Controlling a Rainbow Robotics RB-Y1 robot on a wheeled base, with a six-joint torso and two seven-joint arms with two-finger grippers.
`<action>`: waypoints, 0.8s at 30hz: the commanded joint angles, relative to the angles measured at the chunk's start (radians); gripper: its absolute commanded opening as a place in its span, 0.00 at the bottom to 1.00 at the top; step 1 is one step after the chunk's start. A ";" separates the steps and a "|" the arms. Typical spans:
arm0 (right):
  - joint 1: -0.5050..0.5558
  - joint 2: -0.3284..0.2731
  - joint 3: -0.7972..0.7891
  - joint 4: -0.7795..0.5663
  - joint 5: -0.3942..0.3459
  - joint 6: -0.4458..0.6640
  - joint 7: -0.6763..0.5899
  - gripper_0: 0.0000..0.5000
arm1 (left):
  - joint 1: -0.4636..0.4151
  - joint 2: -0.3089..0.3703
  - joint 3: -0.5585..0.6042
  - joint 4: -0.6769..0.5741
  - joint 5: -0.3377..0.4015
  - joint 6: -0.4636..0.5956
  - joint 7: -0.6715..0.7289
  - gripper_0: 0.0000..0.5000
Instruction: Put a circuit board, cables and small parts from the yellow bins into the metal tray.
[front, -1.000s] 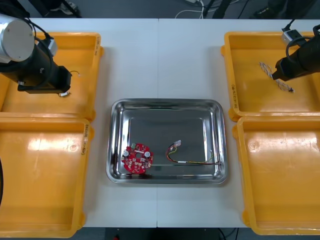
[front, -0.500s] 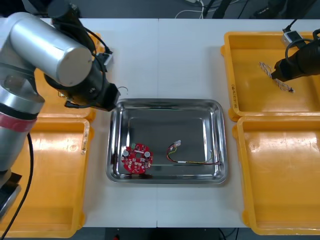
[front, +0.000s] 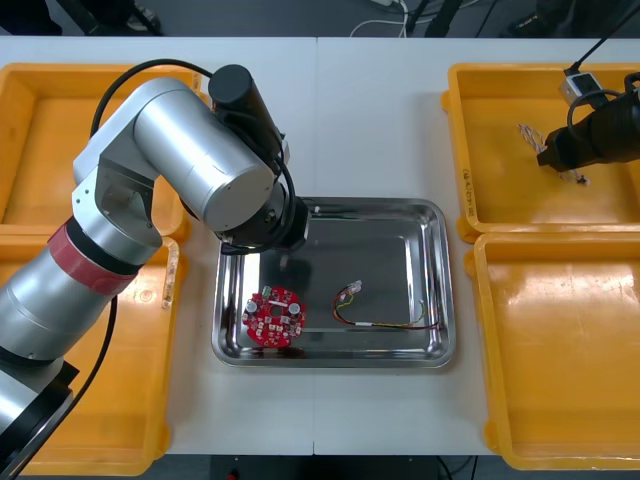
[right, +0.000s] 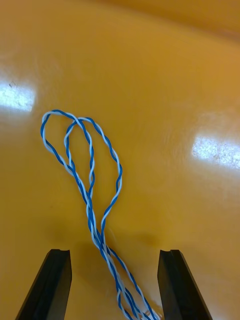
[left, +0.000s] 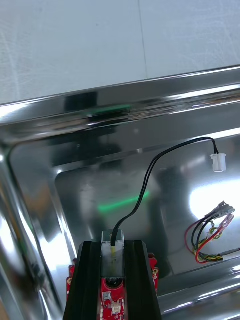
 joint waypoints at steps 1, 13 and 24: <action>-0.011 0.003 -0.018 -0.010 -0.033 -0.030 0.034 1.00 | -0.045 -0.026 -0.043 0.035 -0.016 -0.053 -0.042 0.00; 0.011 0.003 -0.018 -0.010 -0.037 -0.041 0.060 1.00 | -0.044 -0.028 -0.080 0.123 -0.045 -0.119 -0.047 0.00; 0.049 0.003 -0.016 -0.010 -0.057 -0.090 0.070 1.00 | -0.036 -0.025 -0.080 0.132 -0.047 -0.119 -0.048 0.00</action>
